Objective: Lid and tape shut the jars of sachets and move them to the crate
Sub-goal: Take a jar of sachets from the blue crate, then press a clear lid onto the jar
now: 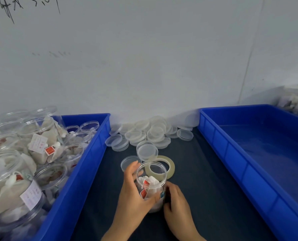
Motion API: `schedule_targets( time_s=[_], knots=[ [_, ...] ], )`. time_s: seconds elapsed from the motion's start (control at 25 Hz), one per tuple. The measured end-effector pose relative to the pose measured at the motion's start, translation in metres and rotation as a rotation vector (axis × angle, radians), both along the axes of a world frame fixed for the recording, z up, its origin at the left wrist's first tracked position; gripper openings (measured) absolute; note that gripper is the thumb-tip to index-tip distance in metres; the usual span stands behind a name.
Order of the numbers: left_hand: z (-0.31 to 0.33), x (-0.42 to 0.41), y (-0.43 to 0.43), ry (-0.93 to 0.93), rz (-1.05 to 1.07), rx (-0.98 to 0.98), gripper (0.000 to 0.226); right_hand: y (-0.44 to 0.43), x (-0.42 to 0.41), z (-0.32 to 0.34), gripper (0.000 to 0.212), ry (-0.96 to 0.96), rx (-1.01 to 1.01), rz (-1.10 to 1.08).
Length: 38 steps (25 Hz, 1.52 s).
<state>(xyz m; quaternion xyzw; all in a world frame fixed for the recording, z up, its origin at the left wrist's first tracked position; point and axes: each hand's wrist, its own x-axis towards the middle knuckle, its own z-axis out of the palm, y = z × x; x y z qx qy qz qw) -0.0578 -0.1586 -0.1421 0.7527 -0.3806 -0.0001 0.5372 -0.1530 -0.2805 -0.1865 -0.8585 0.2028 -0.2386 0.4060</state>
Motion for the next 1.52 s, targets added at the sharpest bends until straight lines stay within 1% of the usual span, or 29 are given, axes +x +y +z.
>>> schedule_targets(
  time_s=[0.04,0.08,0.16,0.24,0.28,0.4,0.44,0.48,0.56,0.68,0.72,0.84,0.92,0.96,1.04,1.12,1.16,1.2,1.24,1.28,1.32,1.4,1.44,1.48,1.52],
  knots=[
    [-0.003,0.001,-0.002,0.028,-0.002,-0.014,0.101,-0.003,0.001,0.000,0.057,0.013,0.008,0.015],
    [-0.006,0.002,-0.004,0.037,0.005,-0.023,0.101,-0.009,0.004,0.002,0.058,0.012,0.017,0.018],
    [-0.009,0.004,-0.005,0.041,0.031,-0.033,0.091,-0.027,0.017,0.011,0.057,-0.030,-0.012,-0.052],
    [-0.009,0.003,-0.006,0.040,0.043,-0.048,0.082,-0.052,0.040,0.024,0.051,-0.031,-0.100,-0.114],
    [-0.009,0.002,-0.006,0.041,0.042,-0.061,0.080,-0.063,0.053,0.031,0.057,0.030,-0.127,-0.091],
    [-0.007,-0.002,-0.008,0.071,0.043,-0.089,0.078,-0.082,0.086,0.033,0.106,0.313,-0.088,0.079],
    [-0.008,-0.003,-0.008,0.075,0.050,-0.094,0.077,-0.083,0.091,0.029,0.116,0.368,-0.084,0.106],
    [-0.009,-0.003,-0.008,0.067,0.056,-0.094,0.077,-0.084,0.096,0.023,0.122,0.395,-0.103,0.107],
    [-0.011,-0.001,-0.009,0.046,0.054,-0.100,0.077,-0.082,0.104,0.012,0.124,0.376,-0.202,0.057],
    [-0.013,0.001,-0.012,-0.019,0.066,-0.118,0.069,-0.085,0.118,0.020,0.110,0.251,-0.324,-0.008],
    [-0.016,0.001,-0.013,-0.028,0.069,-0.118,0.069,-0.088,0.124,0.028,0.106,0.247,-0.360,0.006],
    [-0.016,0.008,-0.009,0.019,0.001,-0.108,0.080,-0.094,0.142,0.044,0.100,0.376,-0.448,0.143],
    [-0.016,0.008,-0.010,-0.005,-0.051,0.016,0.087,-0.093,0.150,0.048,0.093,0.477,-0.570,0.222],
    [-0.017,0.007,-0.010,0.000,-0.019,-0.001,0.087,-0.092,0.153,0.047,0.089,0.521,-0.612,0.244],
    [-0.018,0.007,-0.017,0.039,0.085,-0.125,0.079,-0.093,0.154,0.042,0.079,0.572,-0.636,0.240],
    [-0.017,0.001,-0.023,-0.009,0.117,-0.127,0.075,-0.092,0.149,0.040,0.064,0.581,-0.641,0.199],
    [-0.017,0.002,-0.022,-0.018,0.140,-0.140,0.072,-0.091,0.145,0.040,0.056,0.550,-0.633,0.167],
    [-0.020,0.002,-0.021,-0.015,0.138,-0.142,0.075,-0.090,0.141,0.039,0.045,0.480,-0.604,0.125],
    [-0.023,0.003,-0.018,0.001,0.115,-0.121,0.080,-0.088,0.137,0.040,0.032,0.368,-0.538,0.069],
    [-0.024,0.002,-0.018,0.010,0.103,-0.100,0.082,-0.085,0.132,0.042,0.022,0.259,-0.425,0.012],
    [-0.026,0.002,-0.017,0.014,0.094,-0.098,0.081,-0.084,0.127,0.045,0.019,0.163,-0.274,-0.041],
    [-0.026,0.001,-0.016,0.029,0.070,-0.114,0.081,-0.081,0.115,0.063,0.013,-0.048,0.135,-0.104],
    [-0.027,0.001,-0.015,0.038,0.064,-0.116,0.082,-0.079,0.107,0.075,0.016,-0.169,0.346,-0.092],
    [-0.027,0.001,-0.015,0.045,0.065,-0.113,0.084,-0.077,0.099,0.088,0.018,-0.274,0.497,-0.060],
    [-0.026,0.001,-0.015,0.054,0.066,-0.115,0.085,-0.076,0.089,0.101,0.017,-0.338,0.569,-0.016]
  ],
)
